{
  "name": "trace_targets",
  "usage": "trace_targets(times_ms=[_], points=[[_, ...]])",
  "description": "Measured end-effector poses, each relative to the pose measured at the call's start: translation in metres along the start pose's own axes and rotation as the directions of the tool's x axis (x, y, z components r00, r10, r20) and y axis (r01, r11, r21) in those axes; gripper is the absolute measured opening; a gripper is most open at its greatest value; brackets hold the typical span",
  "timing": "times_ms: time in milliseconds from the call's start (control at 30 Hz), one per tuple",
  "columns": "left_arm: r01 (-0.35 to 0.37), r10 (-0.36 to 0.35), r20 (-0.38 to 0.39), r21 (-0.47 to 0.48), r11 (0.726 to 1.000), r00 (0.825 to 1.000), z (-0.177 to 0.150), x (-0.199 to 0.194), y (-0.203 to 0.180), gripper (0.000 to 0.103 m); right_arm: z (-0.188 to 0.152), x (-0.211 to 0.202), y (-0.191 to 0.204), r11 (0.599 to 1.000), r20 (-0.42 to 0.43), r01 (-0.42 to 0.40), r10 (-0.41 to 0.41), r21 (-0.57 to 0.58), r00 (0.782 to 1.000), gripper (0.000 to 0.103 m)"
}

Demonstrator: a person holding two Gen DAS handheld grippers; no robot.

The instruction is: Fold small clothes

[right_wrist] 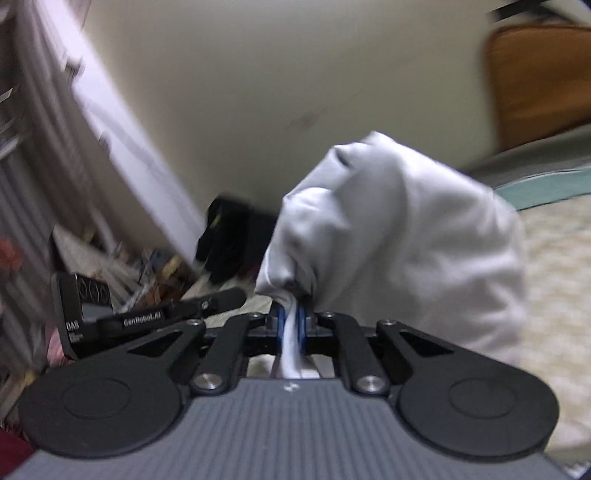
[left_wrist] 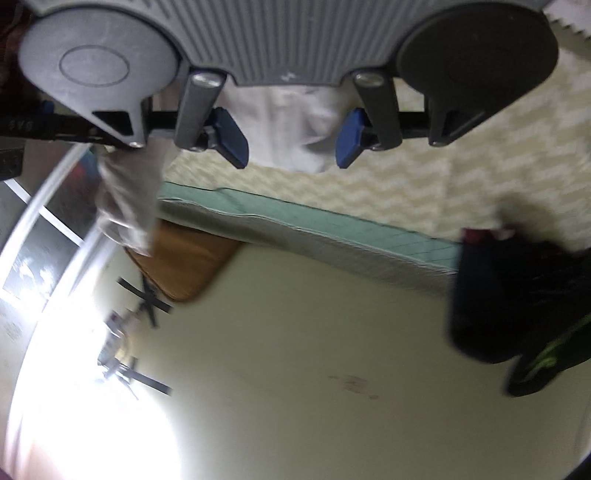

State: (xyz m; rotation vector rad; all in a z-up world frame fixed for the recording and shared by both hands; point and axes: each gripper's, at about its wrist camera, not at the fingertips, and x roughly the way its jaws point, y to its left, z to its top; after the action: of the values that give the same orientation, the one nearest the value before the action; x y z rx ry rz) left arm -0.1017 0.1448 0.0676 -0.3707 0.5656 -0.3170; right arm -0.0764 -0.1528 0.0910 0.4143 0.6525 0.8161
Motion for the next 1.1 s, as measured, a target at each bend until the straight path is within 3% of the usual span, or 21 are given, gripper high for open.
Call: trace_targets(times_ms=[67,133,200,267,333,400,500,600,700,733,800,1000,1033,1067,1100], points=[[-0.014,0.014,-0.002,-0.015,1.000,1.000,-0.001,-0.005,0.012,0.055,-0.001,0.035,0.013,0.999,-0.067,-0.022,0.020,-0.025,0.998,0.010],[-0.018,0.018,-0.004,-0.026,0.999,1.000,-0.001,-0.005,0.019,0.057,-0.008,0.068,0.018,0.999,-0.133,0.013,-0.019,-0.053,0.991,0.011],[-0.014,0.014,-0.001,-0.037,0.999,1.000,-0.001,-0.005,0.023,0.062,-0.021,0.098,0.012,0.996,-0.227,0.057,-0.070,-0.065,0.971,0.023],[-0.005,0.005,-0.002,-0.039,0.999,1.000,-0.001,-0.005,0.026,0.066,-0.025,0.103,0.005,0.999,-0.276,0.011,-0.019,-0.032,0.961,0.031],[0.008,-0.008,0.002,-0.033,0.999,1.000,0.000,-0.004,0.026,0.069,-0.017,0.083,0.000,0.998,-0.266,-0.062,0.059,-0.003,0.962,0.039],[0.027,-0.027,0.003,-0.026,0.999,1.000,0.002,0.000,0.022,0.069,-0.001,0.052,-0.004,0.995,-0.191,-0.096,0.093,-0.005,0.977,0.039],[0.048,-0.048,0.009,0.010,0.999,0.999,0.008,0.011,0.009,0.068,0.020,0.005,-0.019,1.000,-0.048,-0.005,0.004,-0.014,0.999,0.039],[0.048,-0.047,-0.017,0.059,0.997,0.999,0.016,0.033,-0.007,0.059,0.032,-0.011,-0.041,0.992,0.006,0.126,-0.126,0.013,0.992,0.038],[0.033,-0.025,-0.092,0.086,0.996,0.995,0.019,0.066,-0.016,0.033,0.033,0.004,-0.062,0.975,-0.041,0.223,-0.222,0.000,0.974,0.037],[-0.005,0.018,-0.113,0.113,0.994,0.993,0.017,0.077,-0.018,0.024,0.030,0.012,-0.072,0.970,-0.077,0.244,-0.243,0.001,0.967,0.035],[-0.084,0.108,-0.164,0.148,0.985,0.980,0.010,0.099,-0.017,0.024,0.021,0.031,-0.084,0.970,-0.105,0.244,-0.242,0.007,0.965,0.034],[-0.140,0.176,-0.153,0.218,0.966,0.972,0.003,0.096,-0.031,0.029,0.020,0.032,-0.081,0.963,-0.075,0.265,-0.269,-0.054,0.960,0.034],[-0.144,0.179,-0.149,0.222,0.964,0.973,0.003,0.090,-0.032,0.035,0.022,0.032,-0.077,0.967,-0.068,0.253,-0.256,-0.039,0.964,0.036],[-0.153,0.187,-0.136,0.228,0.962,0.973,0.004,0.083,-0.032,0.051,0.023,0.022,-0.078,0.971,-0.051,0.237,-0.237,-0.015,0.970,0.037],[-0.166,0.197,-0.112,0.234,0.958,0.974,0.004,0.074,-0.032,0.059,0.022,0.019,-0.079,0.974,-0.028,0.227,-0.227,0.006,0.974,0.041]])
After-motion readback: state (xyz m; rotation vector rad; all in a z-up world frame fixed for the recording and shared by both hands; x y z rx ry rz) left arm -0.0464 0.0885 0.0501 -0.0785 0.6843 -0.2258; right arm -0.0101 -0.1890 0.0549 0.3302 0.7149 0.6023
